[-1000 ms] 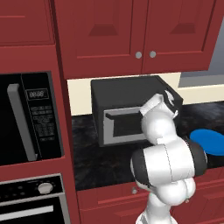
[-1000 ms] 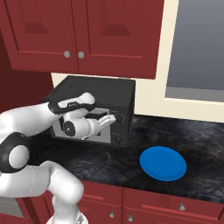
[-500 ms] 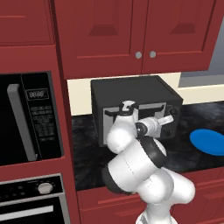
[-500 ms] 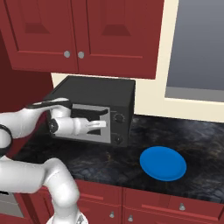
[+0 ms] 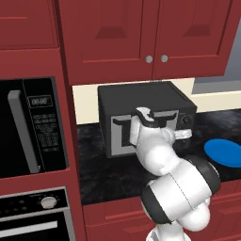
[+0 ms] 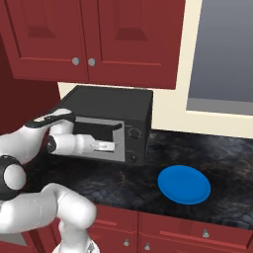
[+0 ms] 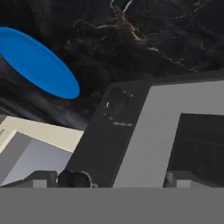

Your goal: Pull the toaster oven rack outwards. Pick up the baguette from the plate and place it on the toaster oven rack. Close the toaster oven door fully and set the temperature to the lowest setting.

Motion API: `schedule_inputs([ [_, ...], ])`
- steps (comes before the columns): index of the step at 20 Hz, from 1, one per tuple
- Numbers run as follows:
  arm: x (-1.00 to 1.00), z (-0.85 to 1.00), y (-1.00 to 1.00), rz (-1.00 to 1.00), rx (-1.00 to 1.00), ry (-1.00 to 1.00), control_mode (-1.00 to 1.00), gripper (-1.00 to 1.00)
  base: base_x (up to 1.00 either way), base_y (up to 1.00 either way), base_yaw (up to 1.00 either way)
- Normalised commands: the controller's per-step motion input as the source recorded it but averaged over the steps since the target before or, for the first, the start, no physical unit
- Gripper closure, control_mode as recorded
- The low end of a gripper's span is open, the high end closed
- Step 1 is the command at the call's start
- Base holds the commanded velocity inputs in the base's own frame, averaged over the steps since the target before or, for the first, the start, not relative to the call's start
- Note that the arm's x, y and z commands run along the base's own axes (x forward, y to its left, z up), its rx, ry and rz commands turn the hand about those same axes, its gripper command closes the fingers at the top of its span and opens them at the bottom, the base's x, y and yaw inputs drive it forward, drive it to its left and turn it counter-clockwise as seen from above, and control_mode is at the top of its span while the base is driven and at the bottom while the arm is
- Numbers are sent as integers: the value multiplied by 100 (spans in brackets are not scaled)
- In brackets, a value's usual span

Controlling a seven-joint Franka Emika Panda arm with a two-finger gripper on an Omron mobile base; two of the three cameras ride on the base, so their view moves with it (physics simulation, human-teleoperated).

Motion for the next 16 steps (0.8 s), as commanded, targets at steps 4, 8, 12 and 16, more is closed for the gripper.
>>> schedule_inputs([
  [4, -84, 100, -6, 0, 15, 1, -100, -100, 0, 0, 0],
  [8, -87, 100, -24, 1, 19, 8, -100, -100, 0, 0, 0],
  [12, -30, 100, -22, 0, 5, 4, -100, -100, 0, 0, 0],
  [16, -7, 100, -29, 5, -8, 0, -100, -100, 0, 0, 0],
])
